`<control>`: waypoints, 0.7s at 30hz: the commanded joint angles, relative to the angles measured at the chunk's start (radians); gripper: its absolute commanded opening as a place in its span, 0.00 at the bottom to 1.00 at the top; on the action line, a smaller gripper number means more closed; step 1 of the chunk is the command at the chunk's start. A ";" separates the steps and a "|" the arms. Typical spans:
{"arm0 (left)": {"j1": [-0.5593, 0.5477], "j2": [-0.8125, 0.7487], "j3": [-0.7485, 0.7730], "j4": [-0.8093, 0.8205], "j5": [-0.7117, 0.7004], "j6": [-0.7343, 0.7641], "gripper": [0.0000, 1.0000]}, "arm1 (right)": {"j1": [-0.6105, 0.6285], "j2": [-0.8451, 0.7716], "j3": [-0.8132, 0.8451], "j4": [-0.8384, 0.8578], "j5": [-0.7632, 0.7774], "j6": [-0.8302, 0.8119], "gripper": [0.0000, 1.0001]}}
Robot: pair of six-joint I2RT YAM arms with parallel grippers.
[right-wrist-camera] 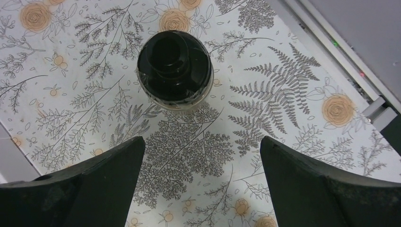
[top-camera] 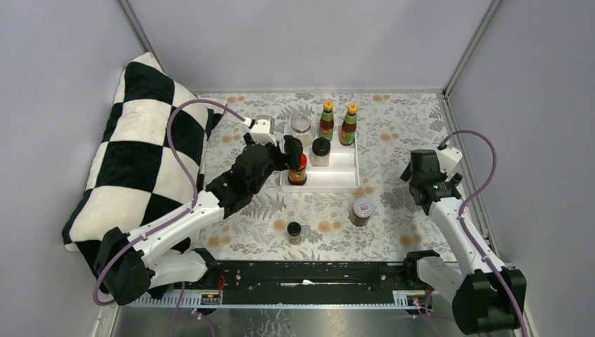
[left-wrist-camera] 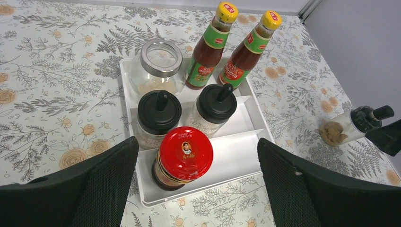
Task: Organize the condiment bottles
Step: Pick up the bottle from the center of the board.
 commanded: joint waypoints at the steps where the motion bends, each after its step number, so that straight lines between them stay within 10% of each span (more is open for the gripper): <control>1: 0.001 -0.025 -0.010 -0.005 0.016 -0.006 0.99 | -0.063 0.045 -0.010 0.119 -0.118 -0.018 1.00; 21: -0.013 -0.038 0.000 -0.009 0.026 -0.017 0.99 | -0.150 0.291 0.049 0.239 -0.201 -0.014 1.00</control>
